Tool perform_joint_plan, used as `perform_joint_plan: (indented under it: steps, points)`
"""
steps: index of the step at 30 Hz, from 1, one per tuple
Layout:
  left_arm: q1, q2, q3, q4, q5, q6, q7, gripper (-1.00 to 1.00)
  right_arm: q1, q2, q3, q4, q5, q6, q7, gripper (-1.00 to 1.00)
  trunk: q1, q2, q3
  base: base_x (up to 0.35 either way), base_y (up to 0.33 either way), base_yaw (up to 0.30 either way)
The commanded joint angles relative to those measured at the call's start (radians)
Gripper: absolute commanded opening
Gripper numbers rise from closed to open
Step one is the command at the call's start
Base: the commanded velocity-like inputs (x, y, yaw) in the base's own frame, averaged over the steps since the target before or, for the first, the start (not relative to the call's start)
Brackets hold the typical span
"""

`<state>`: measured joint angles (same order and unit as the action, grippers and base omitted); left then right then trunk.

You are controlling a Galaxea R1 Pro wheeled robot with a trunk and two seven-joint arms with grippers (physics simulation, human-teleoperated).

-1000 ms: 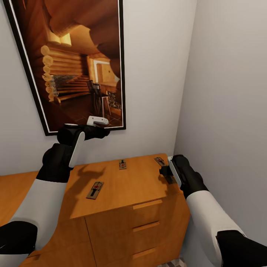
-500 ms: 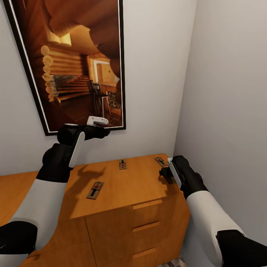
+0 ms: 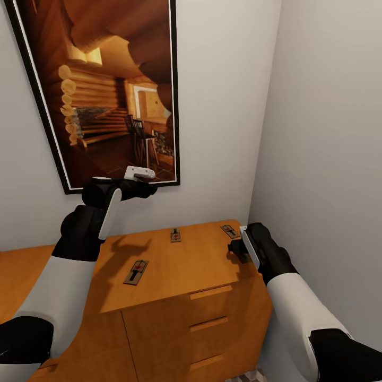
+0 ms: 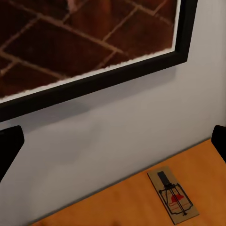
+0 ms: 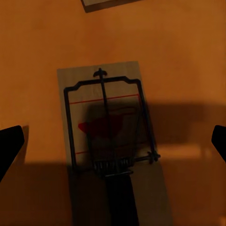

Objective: Take the four mousetraps from the cabinet in the bathroom and place them on the bathroom floor. Make sure all four end up on the same floor surface, and ensure that at least two of them are either under or directly next to the same bathroom sink.

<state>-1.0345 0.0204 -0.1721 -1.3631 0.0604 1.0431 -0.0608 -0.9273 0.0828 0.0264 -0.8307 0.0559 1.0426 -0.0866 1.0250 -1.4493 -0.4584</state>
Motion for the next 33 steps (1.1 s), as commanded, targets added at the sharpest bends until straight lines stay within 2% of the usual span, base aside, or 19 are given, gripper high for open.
perform_joint_plan:
  steps: [1,10,20,33]
  points:
    - [-0.001,0.001,-0.001,-0.001,0.006,0.004,0.003,1.0,-0.001,0.0,0.001,-0.001,0.005,0.005,0.001,1.0,0.0,-0.001,-0.001,0.0,0.0,0.0]
    - [-0.001,0.001,-0.001,-0.001,0.006,0.004,0.003,1.0,-0.001,0.0,0.001,-0.001,0.007,0.005,0.001,1.0,0.0,-0.001,-0.001,-0.011,-0.004,0.0]
    - [-0.001,0.001,-0.001,-0.001,0.006,0.004,0.003,1.0,-0.001,0.001,0.0,-0.004,0.007,0.005,0.001,1.0,0.0,-0.001,-0.001,-0.148,-0.093,0.0]
    - [-0.001,0.001,-0.001,-0.001,0.007,0.004,0.003,1.0,-0.001,0.002,0.0,-0.006,0.007,0.005,0.001,1.0,0.0,-0.001,-0.001,-0.033,-0.022,0.0]
